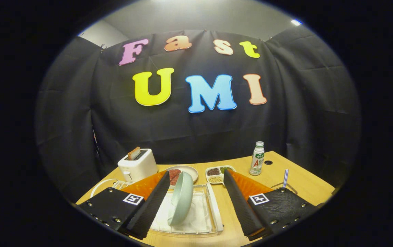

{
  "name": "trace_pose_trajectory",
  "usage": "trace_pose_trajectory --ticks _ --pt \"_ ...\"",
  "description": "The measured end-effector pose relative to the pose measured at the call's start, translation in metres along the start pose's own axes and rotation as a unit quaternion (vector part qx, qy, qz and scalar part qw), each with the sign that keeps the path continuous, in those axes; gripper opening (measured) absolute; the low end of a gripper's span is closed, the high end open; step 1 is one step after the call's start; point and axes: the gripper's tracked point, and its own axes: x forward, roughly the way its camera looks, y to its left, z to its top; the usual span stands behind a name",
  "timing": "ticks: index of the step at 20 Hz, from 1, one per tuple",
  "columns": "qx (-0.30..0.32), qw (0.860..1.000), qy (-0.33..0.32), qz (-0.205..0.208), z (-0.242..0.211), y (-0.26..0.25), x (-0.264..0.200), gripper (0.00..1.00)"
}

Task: Take the plate from the dish rack, then take the spoon from the basket and place it into the plate.

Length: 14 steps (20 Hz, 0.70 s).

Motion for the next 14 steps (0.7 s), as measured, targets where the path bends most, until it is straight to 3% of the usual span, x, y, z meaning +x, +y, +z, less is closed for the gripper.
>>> trace_pose_trajectory --ticks 5,7,11,13,14 --pt "0.026 0.998 0.056 -0.002 -0.037 0.013 0.039 0.97" --pt "0.034 0.996 0.081 0.003 -0.053 0.019 0.051 0.9" --pt "0.05 0.989 0.138 0.015 -0.087 0.027 0.075 0.9" --pt "0.056 0.986 0.157 0.024 -0.099 0.032 0.085 0.79" --pt "0.06 0.983 0.169 0.031 -0.106 0.036 0.09 0.79"
